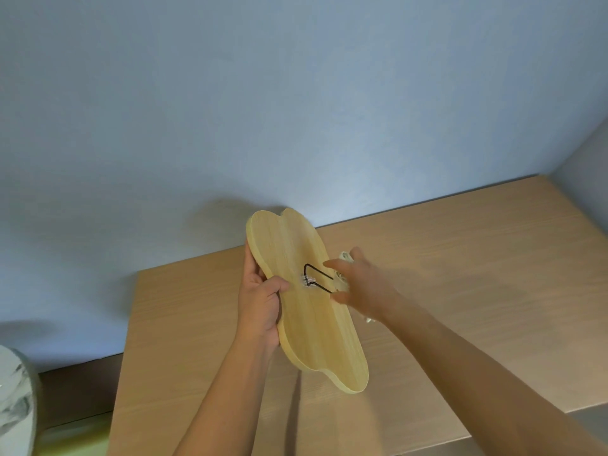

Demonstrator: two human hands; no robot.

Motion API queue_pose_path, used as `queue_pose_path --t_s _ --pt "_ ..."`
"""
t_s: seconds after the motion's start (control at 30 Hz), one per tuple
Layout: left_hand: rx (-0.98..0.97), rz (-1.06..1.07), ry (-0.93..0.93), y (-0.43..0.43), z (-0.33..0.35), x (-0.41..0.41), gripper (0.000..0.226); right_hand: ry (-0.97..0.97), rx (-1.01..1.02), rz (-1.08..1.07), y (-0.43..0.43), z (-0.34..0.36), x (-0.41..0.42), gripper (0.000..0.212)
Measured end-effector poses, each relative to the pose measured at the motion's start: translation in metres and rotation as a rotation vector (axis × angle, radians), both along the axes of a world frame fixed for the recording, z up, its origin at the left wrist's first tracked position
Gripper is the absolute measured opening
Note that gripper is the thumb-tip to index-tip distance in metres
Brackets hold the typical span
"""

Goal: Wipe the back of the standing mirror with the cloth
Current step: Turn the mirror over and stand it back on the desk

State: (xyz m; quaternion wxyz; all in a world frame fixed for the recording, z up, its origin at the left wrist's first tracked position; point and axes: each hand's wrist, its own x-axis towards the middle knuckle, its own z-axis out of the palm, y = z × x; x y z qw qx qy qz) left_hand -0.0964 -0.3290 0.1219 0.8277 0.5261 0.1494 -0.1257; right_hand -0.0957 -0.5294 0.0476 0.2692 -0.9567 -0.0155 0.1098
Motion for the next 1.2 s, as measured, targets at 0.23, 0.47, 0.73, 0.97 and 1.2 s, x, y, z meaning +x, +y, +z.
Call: queue_pose_path --t_s 0.23,0.47,0.73,0.97,1.2 --pt "0.109 -0.036 -0.017 -0.041 0.019 -0.003 0.111 0.022 0.06 0.052 -0.015 -0.013 0.012 0.063" --pt "0.26 -0.008 -0.046 -0.086 0.029 -0.005 0.114 -0.017 0.057 0.067 -0.047 -0.019 0.018 0.053" --pt "0.459 -0.054 -0.131 -0.163 0.036 -0.005 0.115 -0.023 0.011 0.059 -0.094 -0.01 0.018 0.051" --pt "0.683 -0.095 -0.139 -0.219 0.029 -0.003 0.11 0.064 -0.004 -0.023 -0.12 0.005 0.01 0.035" --pt "0.875 -0.144 -0.156 -0.249 0.02 -0.005 0.103 0.144 0.087 -0.086 -0.133 0.022 0.0 0.025"
